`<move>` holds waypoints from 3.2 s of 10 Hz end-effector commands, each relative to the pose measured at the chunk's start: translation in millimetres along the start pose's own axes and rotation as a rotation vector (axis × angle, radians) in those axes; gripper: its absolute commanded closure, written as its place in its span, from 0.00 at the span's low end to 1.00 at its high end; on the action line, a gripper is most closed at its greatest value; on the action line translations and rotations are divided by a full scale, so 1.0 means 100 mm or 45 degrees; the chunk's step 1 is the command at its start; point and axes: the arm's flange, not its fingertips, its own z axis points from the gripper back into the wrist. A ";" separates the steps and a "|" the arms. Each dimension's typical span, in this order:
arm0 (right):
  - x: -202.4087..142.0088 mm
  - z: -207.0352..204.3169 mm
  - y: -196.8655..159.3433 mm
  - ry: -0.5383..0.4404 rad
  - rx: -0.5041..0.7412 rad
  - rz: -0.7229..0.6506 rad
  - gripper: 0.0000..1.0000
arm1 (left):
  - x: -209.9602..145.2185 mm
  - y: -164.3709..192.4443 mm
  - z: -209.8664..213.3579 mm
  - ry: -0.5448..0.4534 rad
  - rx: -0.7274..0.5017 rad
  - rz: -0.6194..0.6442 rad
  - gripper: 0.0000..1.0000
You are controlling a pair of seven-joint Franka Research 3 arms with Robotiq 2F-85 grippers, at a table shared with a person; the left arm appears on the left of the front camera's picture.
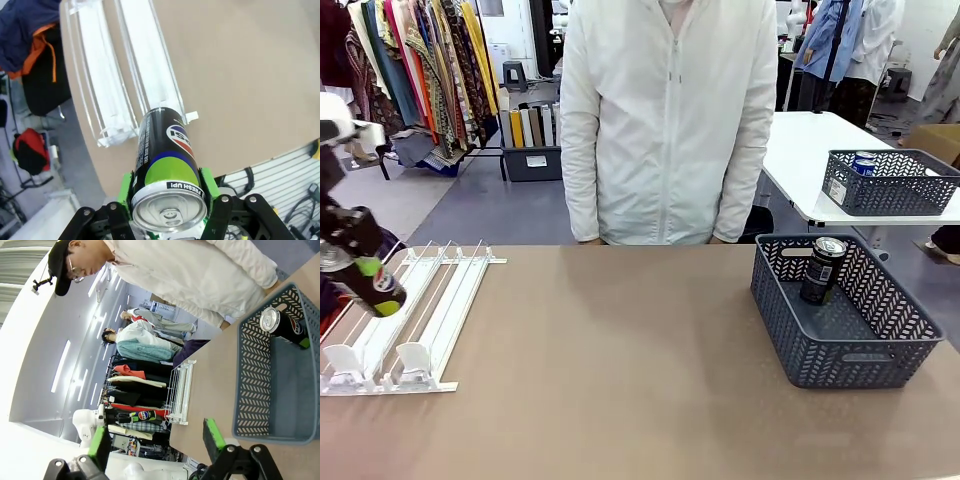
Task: Retrieve and store the cans from the dispenser.
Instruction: Pick up one can from the Automatic Can Dispenser and place it in the middle of the table.
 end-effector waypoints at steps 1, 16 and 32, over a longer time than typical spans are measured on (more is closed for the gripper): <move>0.03 -0.01 0.03 -0.015 0.024 0.016 0.00 | 0.61 -0.41 0.06 0.004 0.071 -0.274 1.00; 0.03 -0.01 0.03 -0.015 0.024 0.016 0.00 | 1.79 -3.23 -1.64 0.356 -0.156 -0.456 1.00; 0.03 -0.01 0.03 -0.015 0.024 0.016 0.00 | 1.22 -0.47 -0.73 0.097 -0.809 0.200 0.00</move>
